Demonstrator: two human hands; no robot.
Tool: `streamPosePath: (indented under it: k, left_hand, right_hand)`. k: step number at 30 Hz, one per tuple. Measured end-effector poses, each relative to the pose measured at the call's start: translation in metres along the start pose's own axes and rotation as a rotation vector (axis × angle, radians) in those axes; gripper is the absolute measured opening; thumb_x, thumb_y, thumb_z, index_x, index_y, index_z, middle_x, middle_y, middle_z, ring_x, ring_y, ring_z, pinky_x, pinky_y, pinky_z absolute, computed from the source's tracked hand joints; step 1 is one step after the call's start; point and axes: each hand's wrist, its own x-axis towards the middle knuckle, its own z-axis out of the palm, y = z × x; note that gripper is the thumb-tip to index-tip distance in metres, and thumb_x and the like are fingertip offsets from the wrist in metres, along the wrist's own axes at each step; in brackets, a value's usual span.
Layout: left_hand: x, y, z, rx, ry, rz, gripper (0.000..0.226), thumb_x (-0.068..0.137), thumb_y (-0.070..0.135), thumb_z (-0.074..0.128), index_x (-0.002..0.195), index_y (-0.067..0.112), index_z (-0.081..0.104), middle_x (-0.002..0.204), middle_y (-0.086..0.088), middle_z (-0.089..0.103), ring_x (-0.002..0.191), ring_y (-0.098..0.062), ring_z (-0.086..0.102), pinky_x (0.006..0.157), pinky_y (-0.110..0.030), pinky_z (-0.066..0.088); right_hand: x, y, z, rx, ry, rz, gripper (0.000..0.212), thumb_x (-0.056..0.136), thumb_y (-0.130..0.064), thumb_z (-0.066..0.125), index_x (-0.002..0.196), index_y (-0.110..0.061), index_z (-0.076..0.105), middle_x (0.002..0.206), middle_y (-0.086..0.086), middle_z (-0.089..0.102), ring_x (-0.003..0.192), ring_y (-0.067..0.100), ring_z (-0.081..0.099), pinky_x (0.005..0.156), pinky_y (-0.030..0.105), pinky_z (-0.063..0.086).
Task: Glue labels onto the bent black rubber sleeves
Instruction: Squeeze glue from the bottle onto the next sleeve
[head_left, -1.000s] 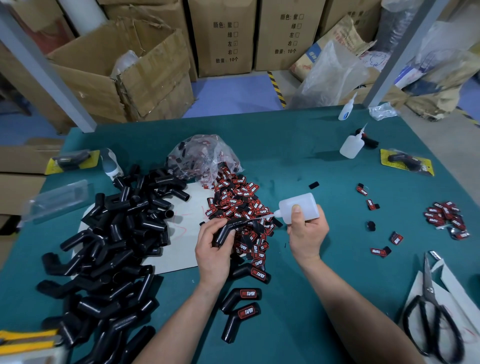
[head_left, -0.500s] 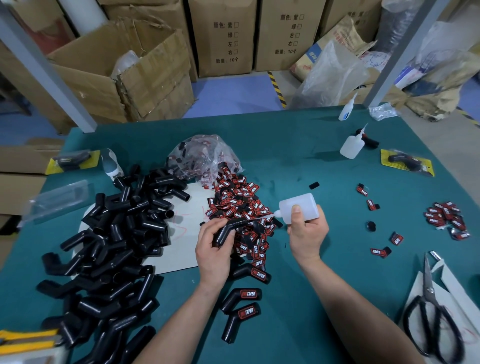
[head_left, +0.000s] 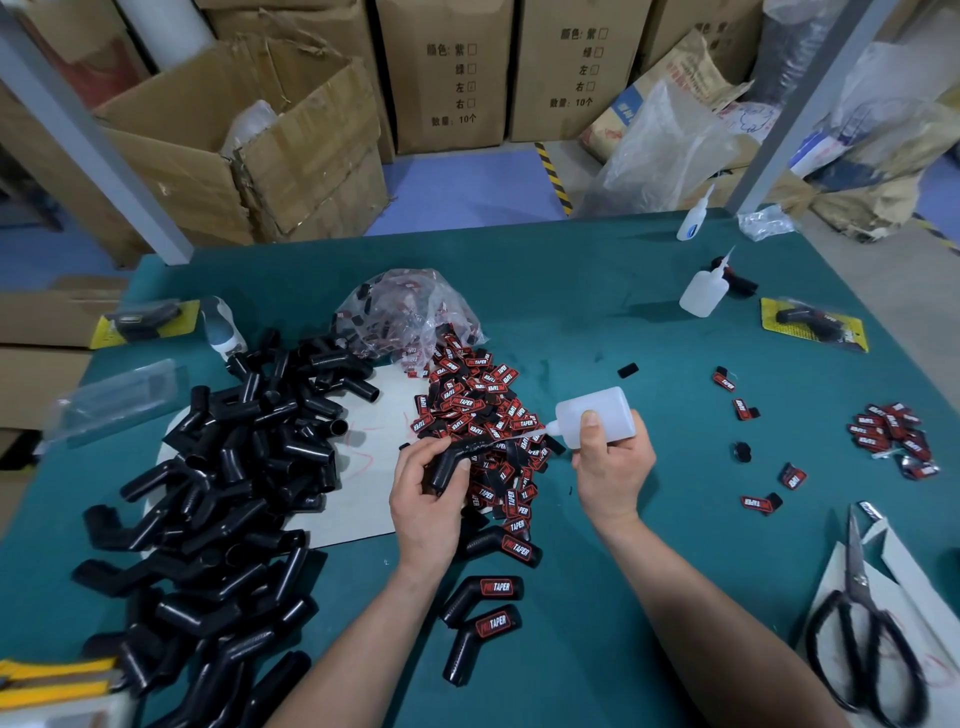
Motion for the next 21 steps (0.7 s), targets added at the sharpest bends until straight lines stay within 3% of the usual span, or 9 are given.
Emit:
streamPosePath:
  k: [8,13,18,21]
  left_hand:
    - [0.0001,0.0025,0.0019,0.006,0.009,0.018,0.032,0.083,0.012,0.076,0.106,0.034,0.069,0.11,0.022,0.066,0.112,-0.007,0.063,0.104,-0.019,0.045]
    - [0.0001,0.0028,0.0023,0.006,0.013,0.022,0.032,0.084,0.013,0.075,0.107,0.034,0.069,0.11,0.023,0.066,0.113,-0.01,0.063,0.104,-0.02,0.044]
    - [-0.0005,0.0041,0.0017,0.002,0.011,0.014,0.031,0.084,0.014,0.075,0.107,0.034,0.069,0.111,0.023,0.066,0.113,-0.008,0.063,0.103,-0.018,0.044]
    - [-0.0007,0.0047,0.0015,0.002,0.01,0.005,0.031,0.084,0.014,0.075,0.107,0.034,0.069,0.111,0.021,0.066,0.113,-0.009,0.063,0.103,-0.019,0.044]
  right_hand:
    - [-0.0006,-0.0024,0.0,-0.005,0.014,-0.045,0.021,0.079,-0.056,0.066,0.07,-0.041,0.055,0.06,0.014,0.052,0.054,0.044,0.054,0.051,0.06,0.048]
    - [0.0002,-0.0024,-0.0002,-0.006,0.013,-0.025,0.021,0.077,-0.056,0.066,0.069,-0.041,0.055,0.065,0.015,0.051,0.057,0.048,0.053,0.053,0.061,0.047]
    - [-0.0015,-0.0034,0.0004,-0.005,-0.006,-0.026,0.019,0.077,-0.056,0.067,0.069,-0.042,0.055,0.063,0.009,0.051,0.055,0.03,0.051,0.052,0.059,0.049]
    - [-0.0012,-0.0024,0.0004,0.005,0.001,-0.02,0.025,0.078,-0.056,0.066,0.07,-0.036,0.053,0.062,0.012,0.051,0.054,0.035,0.052,0.052,0.06,0.048]
